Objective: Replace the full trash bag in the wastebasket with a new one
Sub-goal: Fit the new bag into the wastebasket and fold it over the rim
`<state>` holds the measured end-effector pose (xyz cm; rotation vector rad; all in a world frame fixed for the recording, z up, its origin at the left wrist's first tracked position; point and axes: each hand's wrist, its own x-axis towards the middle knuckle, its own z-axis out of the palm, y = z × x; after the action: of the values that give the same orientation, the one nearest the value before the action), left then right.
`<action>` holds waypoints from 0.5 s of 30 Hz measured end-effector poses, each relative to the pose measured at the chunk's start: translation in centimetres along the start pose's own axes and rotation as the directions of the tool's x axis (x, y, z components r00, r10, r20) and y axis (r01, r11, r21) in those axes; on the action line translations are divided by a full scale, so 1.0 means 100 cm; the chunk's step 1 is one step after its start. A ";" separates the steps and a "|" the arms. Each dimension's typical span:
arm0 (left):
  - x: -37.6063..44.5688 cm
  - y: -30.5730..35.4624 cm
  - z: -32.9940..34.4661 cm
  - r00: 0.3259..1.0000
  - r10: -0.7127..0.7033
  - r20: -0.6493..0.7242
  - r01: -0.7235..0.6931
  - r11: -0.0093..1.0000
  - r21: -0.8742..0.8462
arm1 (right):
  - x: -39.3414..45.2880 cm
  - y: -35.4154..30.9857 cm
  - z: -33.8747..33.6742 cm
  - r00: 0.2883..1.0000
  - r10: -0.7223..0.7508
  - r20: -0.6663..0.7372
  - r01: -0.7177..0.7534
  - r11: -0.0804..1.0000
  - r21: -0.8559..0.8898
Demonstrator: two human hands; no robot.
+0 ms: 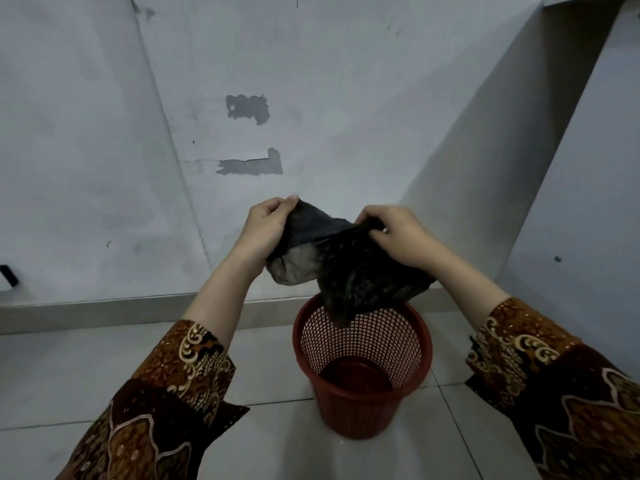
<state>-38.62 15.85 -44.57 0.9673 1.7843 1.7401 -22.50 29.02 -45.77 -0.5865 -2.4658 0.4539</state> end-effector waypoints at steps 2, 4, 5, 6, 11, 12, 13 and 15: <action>-0.002 -0.002 -0.011 0.986 0.014 0.165 -0.036 0.991 0.132 | 0.003 0.008 -0.008 0.991 0.126 -0.050 -0.114 0.976 0.187; -0.002 -0.006 -0.017 0.922 -0.013 0.386 -0.116 0.944 0.308 | 0.003 0.006 -0.013 0.969 0.244 0.035 -0.229 0.835 0.500; -0.002 -0.008 -0.017 0.896 -0.015 0.444 -0.187 0.894 0.408 | 0.003 0.004 -0.014 0.954 0.286 0.094 -0.281 0.738 0.613; 0.001 -0.010 -0.016 0.892 0.009 0.451 -0.256 0.834 0.490 | 0.005 0.003 -0.014 0.943 0.308 0.130 -0.314 0.686 0.656; 0.003 -0.007 -0.009 0.980 0.105 0.171 -0.158 0.930 0.332 | 0.003 0.009 -0.012 0.978 0.148 0.145 -0.184 0.943 0.277; 0.003 -0.006 -0.010 0.985 0.084 0.150 -0.121 0.958 0.261 | 0.002 0.013 -0.012 0.976 0.125 0.180 -0.163 0.962 0.220; 0.004 -0.005 -0.013 0.990 0.067 0.127 -0.092 0.974 0.208 | 0.000 0.017 -0.012 0.973 0.115 0.202 -0.158 0.965 0.210; 0.006 -0.006 -0.019 0.997 0.026 0.072 -0.032 0.996 0.078 | -0.001 0.023 -0.014 0.977 0.125 0.174 -0.163 0.960 0.229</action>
<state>-40.53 15.04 -44.90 1.0787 1.8139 1.6425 -20.90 31.21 -45.65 -0.6521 -2.4721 0.8771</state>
